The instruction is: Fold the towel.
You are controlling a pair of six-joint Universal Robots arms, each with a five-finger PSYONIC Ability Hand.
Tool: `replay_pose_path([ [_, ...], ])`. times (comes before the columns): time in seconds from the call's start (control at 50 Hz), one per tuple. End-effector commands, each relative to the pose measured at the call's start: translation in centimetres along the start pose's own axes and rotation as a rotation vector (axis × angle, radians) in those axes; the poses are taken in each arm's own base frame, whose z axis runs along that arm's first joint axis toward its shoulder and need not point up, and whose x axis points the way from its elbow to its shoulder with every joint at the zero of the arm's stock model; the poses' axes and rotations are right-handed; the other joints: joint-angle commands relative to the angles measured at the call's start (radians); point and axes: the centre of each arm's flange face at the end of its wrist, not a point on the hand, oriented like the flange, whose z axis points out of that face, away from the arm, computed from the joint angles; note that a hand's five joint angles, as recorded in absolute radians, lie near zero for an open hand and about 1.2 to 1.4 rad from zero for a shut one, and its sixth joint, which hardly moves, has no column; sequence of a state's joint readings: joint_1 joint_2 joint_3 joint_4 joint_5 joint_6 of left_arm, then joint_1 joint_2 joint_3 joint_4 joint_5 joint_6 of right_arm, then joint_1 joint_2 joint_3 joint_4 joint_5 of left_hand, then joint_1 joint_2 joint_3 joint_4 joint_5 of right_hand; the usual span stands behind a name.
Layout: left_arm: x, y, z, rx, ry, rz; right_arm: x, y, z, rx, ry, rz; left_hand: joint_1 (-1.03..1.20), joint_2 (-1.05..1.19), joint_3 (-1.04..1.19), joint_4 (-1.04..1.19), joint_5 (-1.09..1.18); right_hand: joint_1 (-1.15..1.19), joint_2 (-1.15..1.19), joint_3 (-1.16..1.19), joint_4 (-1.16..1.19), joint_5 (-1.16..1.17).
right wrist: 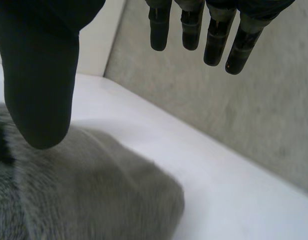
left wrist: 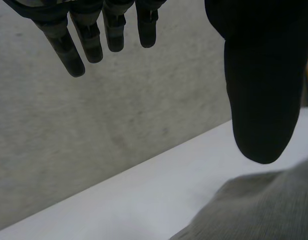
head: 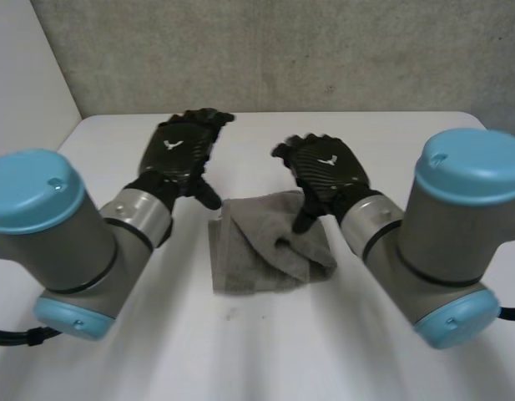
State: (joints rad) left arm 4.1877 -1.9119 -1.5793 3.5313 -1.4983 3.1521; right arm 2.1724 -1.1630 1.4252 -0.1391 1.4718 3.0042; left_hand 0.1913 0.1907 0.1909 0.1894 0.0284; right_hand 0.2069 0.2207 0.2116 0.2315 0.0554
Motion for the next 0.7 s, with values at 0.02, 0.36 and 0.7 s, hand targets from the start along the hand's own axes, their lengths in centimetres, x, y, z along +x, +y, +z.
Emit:
replay_pose_path([
  [0.02,4.9,1.8,0.3,-0.118,0.124,-0.082,3.8,1.9,0.0,-0.152,0.047,0.28,0.04,0.04,0.04,0.042,0.028,-0.032,-0.046,-0.037,-0.057,-0.055],
  [0.36,6.0,7.3,2.5,-0.245,0.135,-0.081,7.0,4.4,0.5,-0.207,0.072,0.442,0.093,0.093,0.093,0.095,0.081,-0.032,-0.046,-0.037,-0.057,-0.055],
  [0.7,2.6,9.9,1.1,-0.408,0.036,-0.033,6.5,7.2,2.7,-0.262,0.057,0.336,0.096,0.096,0.096,0.097,0.084,-0.032,-0.046,-0.037,-0.057,-0.055],
])
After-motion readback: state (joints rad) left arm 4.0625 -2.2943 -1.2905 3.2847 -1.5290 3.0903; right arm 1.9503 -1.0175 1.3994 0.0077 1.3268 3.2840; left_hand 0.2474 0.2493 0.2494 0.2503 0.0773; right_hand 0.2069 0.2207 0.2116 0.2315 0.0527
